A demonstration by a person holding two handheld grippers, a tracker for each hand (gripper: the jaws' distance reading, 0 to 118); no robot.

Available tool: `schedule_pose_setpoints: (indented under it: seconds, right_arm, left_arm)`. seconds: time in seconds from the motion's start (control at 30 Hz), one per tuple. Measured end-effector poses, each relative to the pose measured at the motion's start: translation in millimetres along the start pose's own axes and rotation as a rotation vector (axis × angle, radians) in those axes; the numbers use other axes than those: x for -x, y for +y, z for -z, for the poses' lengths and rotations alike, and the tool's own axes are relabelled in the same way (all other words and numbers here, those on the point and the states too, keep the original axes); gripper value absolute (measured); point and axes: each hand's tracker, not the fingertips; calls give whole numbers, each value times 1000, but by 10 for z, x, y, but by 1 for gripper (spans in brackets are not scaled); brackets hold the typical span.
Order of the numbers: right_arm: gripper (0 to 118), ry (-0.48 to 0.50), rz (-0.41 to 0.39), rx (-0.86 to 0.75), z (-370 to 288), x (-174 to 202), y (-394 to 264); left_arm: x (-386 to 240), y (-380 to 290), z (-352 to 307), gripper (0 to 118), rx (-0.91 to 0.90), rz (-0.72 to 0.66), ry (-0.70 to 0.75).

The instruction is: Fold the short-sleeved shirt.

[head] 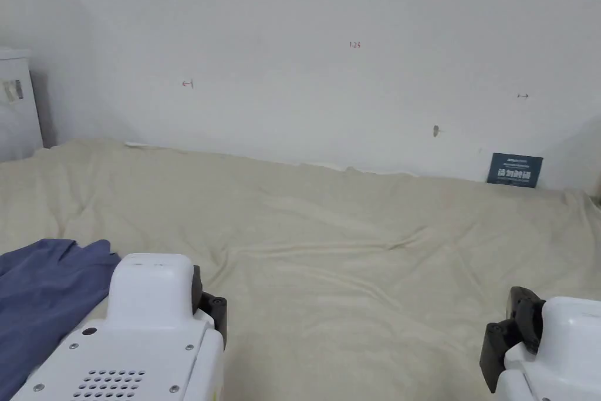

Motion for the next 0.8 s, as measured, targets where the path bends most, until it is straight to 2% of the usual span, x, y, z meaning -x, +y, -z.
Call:
schedule_pose_setpoints:
  seconds: [0.13,0.23,0.47,0.6,0.7,0.8]
  right_arm:
    - [0,114,33,7,79,198,94]
    - [0,211,7,3,170,514,169]
    - [0,498,13,7,236,1418,304]
    - [0,679,21,46,175,1900,288]
    - [0,769,-11,68,114,2199,251]
    - [0,813,-56,81,75,2394,196]
  left_arm:
    - [178,63,-45,0,-6,-1,38]
    - [419,114,-105,0,-7,0,123]
    - [1184,183,-355,0,4,10,425]
    - [1593,153,-549,0,28,-37,565]
    - [1787,107,-605,0,54,-26,658]
    - [1937,67,-584,0,68,-63,669]
